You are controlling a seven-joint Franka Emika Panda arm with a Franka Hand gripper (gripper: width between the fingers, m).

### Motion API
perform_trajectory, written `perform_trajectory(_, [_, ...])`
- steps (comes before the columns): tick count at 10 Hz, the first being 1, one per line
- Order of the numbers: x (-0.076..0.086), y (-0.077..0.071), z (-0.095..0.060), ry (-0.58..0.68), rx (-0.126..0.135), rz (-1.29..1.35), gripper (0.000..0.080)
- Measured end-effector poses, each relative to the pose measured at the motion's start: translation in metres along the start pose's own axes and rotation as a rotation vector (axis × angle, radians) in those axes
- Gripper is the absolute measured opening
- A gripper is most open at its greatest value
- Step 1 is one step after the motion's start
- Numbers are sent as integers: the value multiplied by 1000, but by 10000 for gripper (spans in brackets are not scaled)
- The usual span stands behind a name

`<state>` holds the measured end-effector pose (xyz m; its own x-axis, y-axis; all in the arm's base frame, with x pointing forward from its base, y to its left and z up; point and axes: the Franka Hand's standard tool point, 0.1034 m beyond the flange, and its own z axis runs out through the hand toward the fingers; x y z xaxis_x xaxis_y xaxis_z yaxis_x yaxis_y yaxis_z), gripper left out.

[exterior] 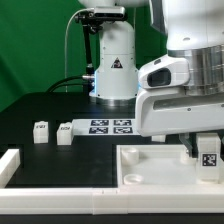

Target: Assemble one leg

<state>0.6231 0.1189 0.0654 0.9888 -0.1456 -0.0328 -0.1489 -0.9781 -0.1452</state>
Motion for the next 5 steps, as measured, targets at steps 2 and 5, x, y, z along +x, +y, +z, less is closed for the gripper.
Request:
perform_trajectory(2, [1, 1, -1, 18, 11, 128, 289])
perform_trajectory(5, [1, 0, 0, 34, 38, 582, 289])
